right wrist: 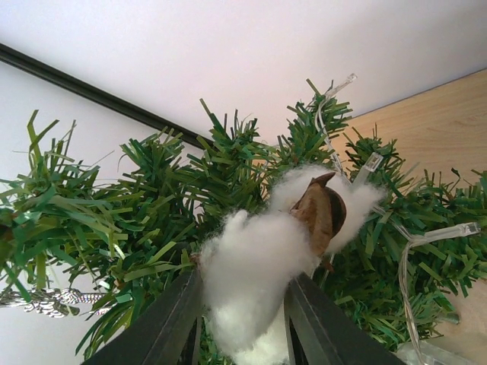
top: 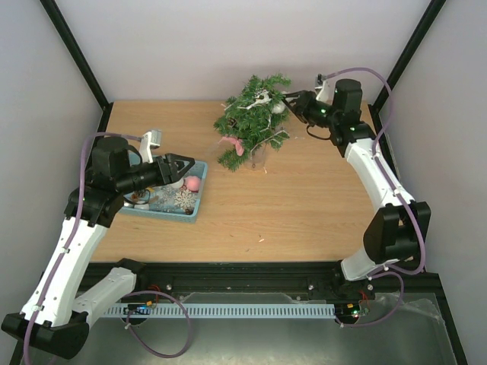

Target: Decorate the small christmas tree

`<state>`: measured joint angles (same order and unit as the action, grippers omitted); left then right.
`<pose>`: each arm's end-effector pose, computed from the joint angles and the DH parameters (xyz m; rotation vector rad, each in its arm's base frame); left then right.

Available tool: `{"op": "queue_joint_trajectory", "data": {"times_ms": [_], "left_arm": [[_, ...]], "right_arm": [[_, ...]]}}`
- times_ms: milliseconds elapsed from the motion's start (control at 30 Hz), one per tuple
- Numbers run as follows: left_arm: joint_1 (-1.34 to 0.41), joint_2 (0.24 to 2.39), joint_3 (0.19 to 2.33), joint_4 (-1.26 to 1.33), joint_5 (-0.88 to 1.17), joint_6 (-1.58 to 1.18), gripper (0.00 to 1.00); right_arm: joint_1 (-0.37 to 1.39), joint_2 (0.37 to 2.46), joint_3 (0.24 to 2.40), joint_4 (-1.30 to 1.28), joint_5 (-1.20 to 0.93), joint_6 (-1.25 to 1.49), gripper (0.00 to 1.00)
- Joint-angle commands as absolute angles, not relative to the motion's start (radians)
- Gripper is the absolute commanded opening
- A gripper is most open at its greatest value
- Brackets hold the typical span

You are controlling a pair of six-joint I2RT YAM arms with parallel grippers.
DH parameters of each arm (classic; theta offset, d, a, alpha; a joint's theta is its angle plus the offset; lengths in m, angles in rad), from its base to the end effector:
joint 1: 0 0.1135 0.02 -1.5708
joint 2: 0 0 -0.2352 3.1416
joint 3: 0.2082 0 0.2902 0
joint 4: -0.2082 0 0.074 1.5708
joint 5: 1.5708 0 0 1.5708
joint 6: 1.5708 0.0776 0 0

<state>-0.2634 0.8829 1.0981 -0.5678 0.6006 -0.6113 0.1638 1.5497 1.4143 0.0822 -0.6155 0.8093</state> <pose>0.2442 -0.1113 0.3668 0.0789 2.0334 -1.1456 0.4284 0.1162 0.3625 0.0530 1.7638 1.2238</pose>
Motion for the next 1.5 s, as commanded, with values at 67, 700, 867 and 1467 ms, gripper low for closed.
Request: {"op": "queue_joint_trajectory", "data": {"times_ms": [67,700,867,1467], "left_arm": [[-0.258,0.871,1.093,-0.548,0.623,-0.620,0.57],[-0.256,0.867,1.094,-0.556,0.588,-0.621,0.57],[-0.249,0.873,1.100,-0.602,0.523,-0.615,0.60],[-0.140,0.872,0.989,-0.842,0.211,-0.607,0.80]], "right_arm": [[0.152,1.503,1.445,0.042,-0.607,0.774,0.35],[0.129,1.425,1.421,-0.022,-0.597,0.738,0.44],[0.117,1.359,1.405,-0.100,-0.569,0.713,0.45],[0.115,1.062,1.111,-0.344,-0.436,0.555,0.52]]}}
